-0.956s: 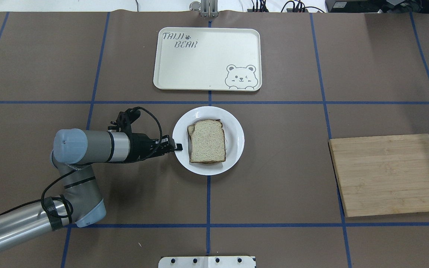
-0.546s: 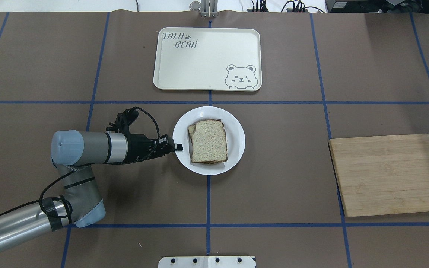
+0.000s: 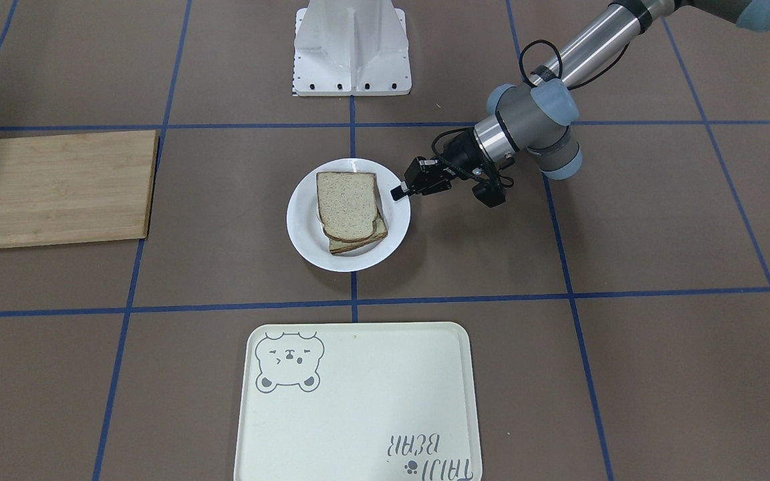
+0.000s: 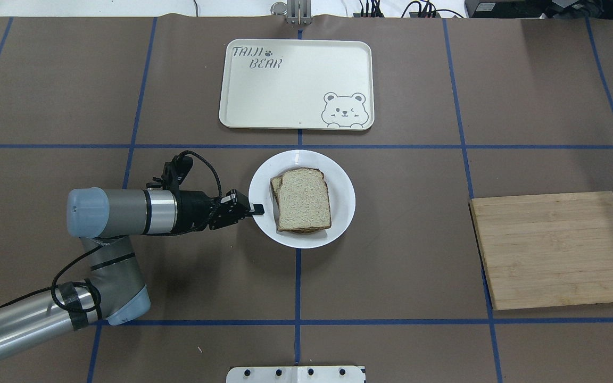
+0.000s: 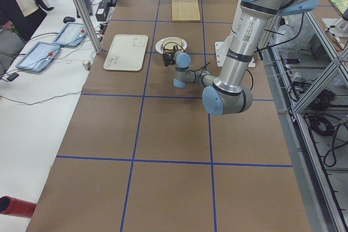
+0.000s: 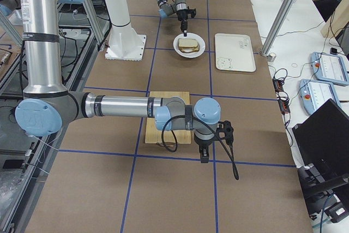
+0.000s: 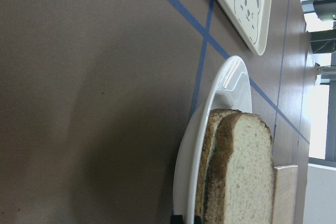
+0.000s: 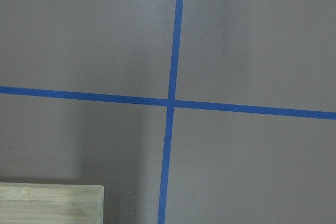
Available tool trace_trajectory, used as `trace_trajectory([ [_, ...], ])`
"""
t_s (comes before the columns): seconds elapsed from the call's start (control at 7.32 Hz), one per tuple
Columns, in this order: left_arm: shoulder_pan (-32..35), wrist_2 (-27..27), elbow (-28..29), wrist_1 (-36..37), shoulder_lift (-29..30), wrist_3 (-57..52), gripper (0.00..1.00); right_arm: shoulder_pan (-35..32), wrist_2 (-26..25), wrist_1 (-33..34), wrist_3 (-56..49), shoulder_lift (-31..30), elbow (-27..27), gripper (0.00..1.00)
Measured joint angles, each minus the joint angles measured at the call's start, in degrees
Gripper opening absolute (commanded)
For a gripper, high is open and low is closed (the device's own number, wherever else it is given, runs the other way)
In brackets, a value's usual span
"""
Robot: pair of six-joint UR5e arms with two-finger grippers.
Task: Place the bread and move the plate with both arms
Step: 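Slide the plate with the left gripper onto the bear tray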
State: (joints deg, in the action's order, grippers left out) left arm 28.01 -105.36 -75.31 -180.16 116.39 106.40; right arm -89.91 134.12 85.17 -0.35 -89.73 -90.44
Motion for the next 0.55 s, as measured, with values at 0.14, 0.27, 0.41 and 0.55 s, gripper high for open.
trace_trajectory([
  [0.14, 0.1, 0.9, -0.1, -1.3, 0.1, 1.9, 0.00, 0.0, 0.0, 0.0, 0.0, 0.0, 0.0, 1.00],
  [0.27, 0.4, 3.2, -0.1, -2.1, 0.3, 3.5, 0.00, 0.0, -0.1, 0.0, -0.1, -0.1, 0.0, 1.00],
  [0.41, 1.4, 5.2, -0.2, -2.3, 0.9, 5.3, 0.00, 0.0, -0.1, 0.0, -0.1, -0.1, 0.1, 1.00],
  [0.55, 3.1, 7.1, -0.1, -1.8, 1.8, 7.6, 0.00, 0.0, -0.1, 0.0, 0.0, 0.0, 0.1, 1.00],
])
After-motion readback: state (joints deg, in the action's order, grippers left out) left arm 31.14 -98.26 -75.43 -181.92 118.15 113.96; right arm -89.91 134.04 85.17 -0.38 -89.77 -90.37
